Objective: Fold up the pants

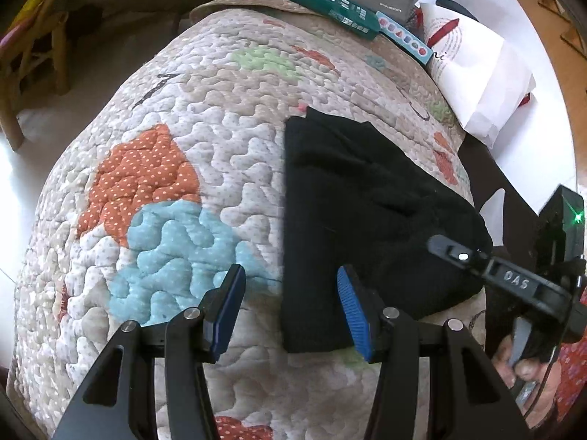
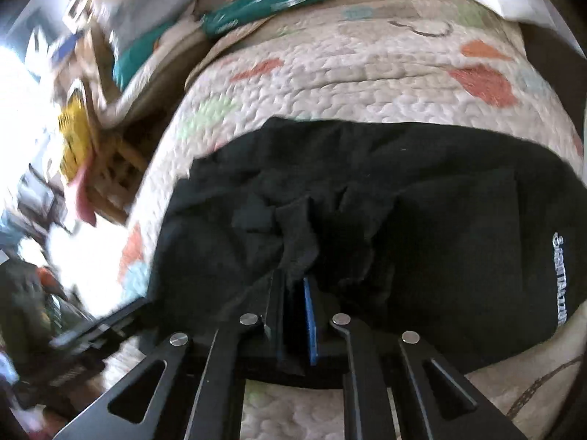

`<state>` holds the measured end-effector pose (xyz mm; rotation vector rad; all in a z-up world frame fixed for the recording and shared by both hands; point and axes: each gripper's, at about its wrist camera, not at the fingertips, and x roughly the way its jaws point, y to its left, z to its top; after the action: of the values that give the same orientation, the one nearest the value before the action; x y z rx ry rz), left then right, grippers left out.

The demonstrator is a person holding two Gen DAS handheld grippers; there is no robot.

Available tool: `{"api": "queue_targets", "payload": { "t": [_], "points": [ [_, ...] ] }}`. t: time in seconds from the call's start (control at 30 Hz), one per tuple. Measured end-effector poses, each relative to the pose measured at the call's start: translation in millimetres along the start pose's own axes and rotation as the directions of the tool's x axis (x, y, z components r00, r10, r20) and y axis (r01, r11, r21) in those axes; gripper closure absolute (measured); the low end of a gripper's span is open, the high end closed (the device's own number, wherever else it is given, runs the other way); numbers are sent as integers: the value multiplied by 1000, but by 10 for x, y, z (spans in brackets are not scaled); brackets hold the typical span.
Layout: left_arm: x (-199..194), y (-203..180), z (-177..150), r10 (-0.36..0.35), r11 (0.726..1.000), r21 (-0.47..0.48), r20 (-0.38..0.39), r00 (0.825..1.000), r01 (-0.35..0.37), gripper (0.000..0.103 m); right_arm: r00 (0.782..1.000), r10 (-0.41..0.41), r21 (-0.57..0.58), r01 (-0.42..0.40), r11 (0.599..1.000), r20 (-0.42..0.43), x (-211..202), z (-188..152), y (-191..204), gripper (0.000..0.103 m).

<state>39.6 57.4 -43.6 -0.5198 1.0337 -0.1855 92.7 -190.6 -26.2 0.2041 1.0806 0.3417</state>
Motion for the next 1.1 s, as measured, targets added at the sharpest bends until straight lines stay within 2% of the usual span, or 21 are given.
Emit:
{"api": "queue_targets", "payload": {
  "t": [0.13,0.3,0.33,0.4,0.43,0.47,0.5,0.57,0.6,0.67,0.73,0.8,0.87,0.9,1.0,1.03,1.07,1.1],
  "points": [
    [8,19,25,-20,1000,-14,5,1000,20,52,998,-55,57,53,997,38,-163,17,-173,95],
    [46,-131,30,-48,999,14,20,999,48,52,990,-140,100,140,985,-2,-152,-56,-373,91],
    [65,-184,22,-47,998,30,25,999,46,52,984,-174,109,175,978,-20,-122,-71,-402,87],
    [119,-268,-2,-44,998,54,22,999,43,52,969,-245,124,245,962,-14,-152,-47,-439,71],
    [164,-302,-19,-40,997,62,12,999,39,52,960,-280,131,277,952,5,-208,-16,-431,59],
    [206,-322,-38,-39,997,67,0,999,39,52,953,-301,131,295,946,24,-248,16,-421,53],
    [264,-348,-65,-35,996,76,-18,999,37,52,947,-316,123,307,944,54,-310,58,-375,53],
    [291,-392,-96,-22,994,108,-15,1000,24,60,958,-274,52,270,962,91,-366,227,-170,53],
    [311,-438,-107,-22,990,138,-28,999,25,71,965,-244,21,244,970,91,-347,302,-91,53],
    [311,-462,-128,-15,988,156,-23,1000,18,75,993,-103,-80,108,991,64,-250,539,182,52],
    [317,-460,-133,-16,987,159,-18,1000,18,75,1000,-15,-151,17,988,12,-89,742,404,51],
    [329,-433,-124,-28,989,144,-21,999,31,74,1000,5,-214,-11,977,-30,70,874,594,45],
    [339,-412,-121,-33,991,126,-22,999,36,74,996,-18,-285,-8,959,-90,342,1023,834,37],
    [340,-411,-123,-31,991,127,-22,999,33,74,993,-25,-301,-10,954,-114,434,1051,883,36],
    [340,-433,-140,-5,990,143,-16,1000,7,74,973,-121,-385,37,922,-195,772,1052,1069,38],
    [360,-462,-147,5,989,147,-15,1000,-3,74,961,-159,-424,49,904,-228,885,1021,1127,67],
    [368,-468,-147,11,989,146,-12,1000,-9,74,952,-180,-448,53,892,-247,948,992,1143,89],
    [377,-473,-145,16,990,143,-10,1000,-14,75,948,-192,-457,57,888,-254,975,980,1147,89]
  ]
}}
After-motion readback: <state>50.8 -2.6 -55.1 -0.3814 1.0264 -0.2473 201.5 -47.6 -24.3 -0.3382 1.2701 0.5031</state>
